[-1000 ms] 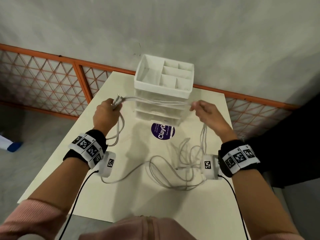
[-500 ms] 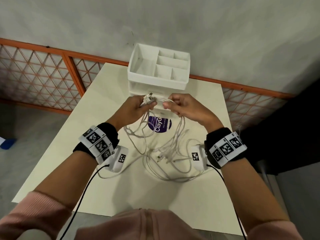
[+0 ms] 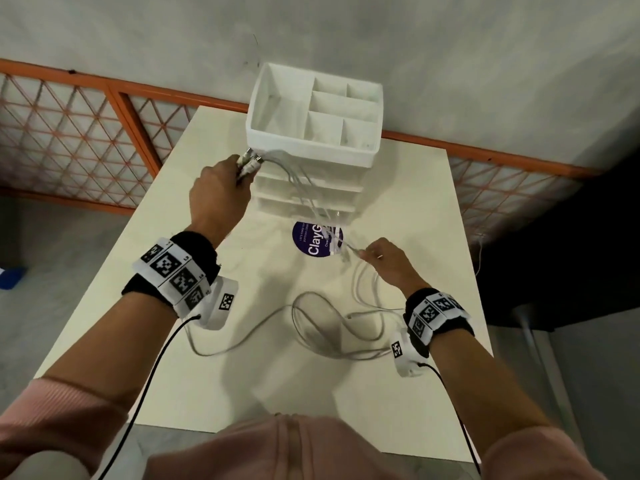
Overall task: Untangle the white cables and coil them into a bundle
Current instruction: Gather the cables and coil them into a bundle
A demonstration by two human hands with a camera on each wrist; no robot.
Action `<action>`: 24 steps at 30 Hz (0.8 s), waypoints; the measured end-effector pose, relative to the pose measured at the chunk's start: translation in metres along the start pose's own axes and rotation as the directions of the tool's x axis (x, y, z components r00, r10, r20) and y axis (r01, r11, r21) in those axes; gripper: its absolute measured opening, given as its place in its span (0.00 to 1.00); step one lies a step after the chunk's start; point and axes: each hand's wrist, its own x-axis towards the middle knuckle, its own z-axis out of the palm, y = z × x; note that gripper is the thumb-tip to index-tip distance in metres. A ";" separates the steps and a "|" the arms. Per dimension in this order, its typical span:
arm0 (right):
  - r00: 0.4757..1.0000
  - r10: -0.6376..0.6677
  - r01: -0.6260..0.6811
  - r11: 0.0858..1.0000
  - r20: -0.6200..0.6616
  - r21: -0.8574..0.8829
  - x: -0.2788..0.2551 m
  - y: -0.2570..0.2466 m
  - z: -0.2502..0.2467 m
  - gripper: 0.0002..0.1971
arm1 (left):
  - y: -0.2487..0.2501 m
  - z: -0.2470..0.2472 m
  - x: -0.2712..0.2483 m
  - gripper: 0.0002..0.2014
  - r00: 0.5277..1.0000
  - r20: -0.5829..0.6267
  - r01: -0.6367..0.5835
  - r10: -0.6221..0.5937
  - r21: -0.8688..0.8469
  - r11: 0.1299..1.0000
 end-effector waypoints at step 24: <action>0.890 -0.377 0.343 0.924 0.256 0.168 -0.058 -0.119 0.003 0.05 | 0.039 0.029 -0.036 0.17 0.859 0.495 0.277 0.129 -0.663 0.696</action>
